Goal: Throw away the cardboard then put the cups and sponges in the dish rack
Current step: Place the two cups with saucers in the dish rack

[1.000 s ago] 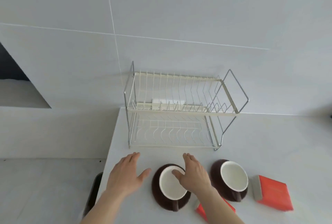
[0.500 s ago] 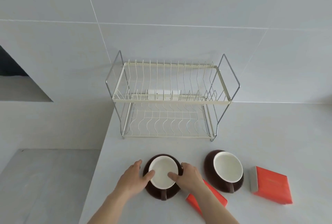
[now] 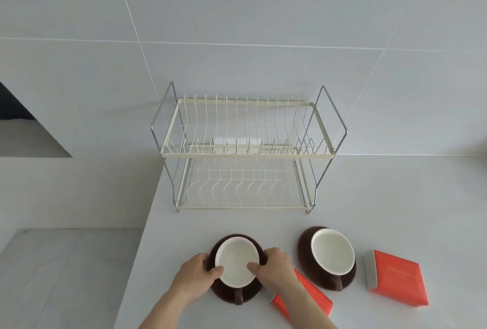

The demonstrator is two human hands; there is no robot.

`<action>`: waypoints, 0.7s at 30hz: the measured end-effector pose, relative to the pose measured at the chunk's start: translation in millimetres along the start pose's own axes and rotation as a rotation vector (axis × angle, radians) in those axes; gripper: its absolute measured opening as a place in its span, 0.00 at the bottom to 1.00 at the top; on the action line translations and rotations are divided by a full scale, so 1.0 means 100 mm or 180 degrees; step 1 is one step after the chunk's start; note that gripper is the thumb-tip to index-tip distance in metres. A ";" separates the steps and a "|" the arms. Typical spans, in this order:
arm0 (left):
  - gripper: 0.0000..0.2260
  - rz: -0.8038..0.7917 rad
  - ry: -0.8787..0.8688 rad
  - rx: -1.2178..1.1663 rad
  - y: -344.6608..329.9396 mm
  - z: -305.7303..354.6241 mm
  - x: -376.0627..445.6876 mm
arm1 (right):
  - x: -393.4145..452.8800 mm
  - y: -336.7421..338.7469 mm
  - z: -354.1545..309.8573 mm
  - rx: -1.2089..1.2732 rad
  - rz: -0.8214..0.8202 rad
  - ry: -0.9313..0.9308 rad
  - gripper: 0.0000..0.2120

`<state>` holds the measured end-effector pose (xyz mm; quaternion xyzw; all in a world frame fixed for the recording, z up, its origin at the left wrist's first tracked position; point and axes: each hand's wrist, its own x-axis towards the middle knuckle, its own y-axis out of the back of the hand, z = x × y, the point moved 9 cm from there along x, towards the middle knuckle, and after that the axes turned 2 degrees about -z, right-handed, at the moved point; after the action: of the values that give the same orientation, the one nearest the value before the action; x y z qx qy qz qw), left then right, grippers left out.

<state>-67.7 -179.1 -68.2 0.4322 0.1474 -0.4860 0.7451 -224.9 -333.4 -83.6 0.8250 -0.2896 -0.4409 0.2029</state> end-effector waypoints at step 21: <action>0.14 0.0412 -0.0491 -0.0567 0.96 0.86 0.07 | 0.09 0.97 -1.00 0.0419 0.0560 0.0426 0.10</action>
<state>0.1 -235.9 25.6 0.3343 0.1039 -0.4538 0.8194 -165.4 -404.4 21.4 0.8355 -0.3749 -0.3454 0.2050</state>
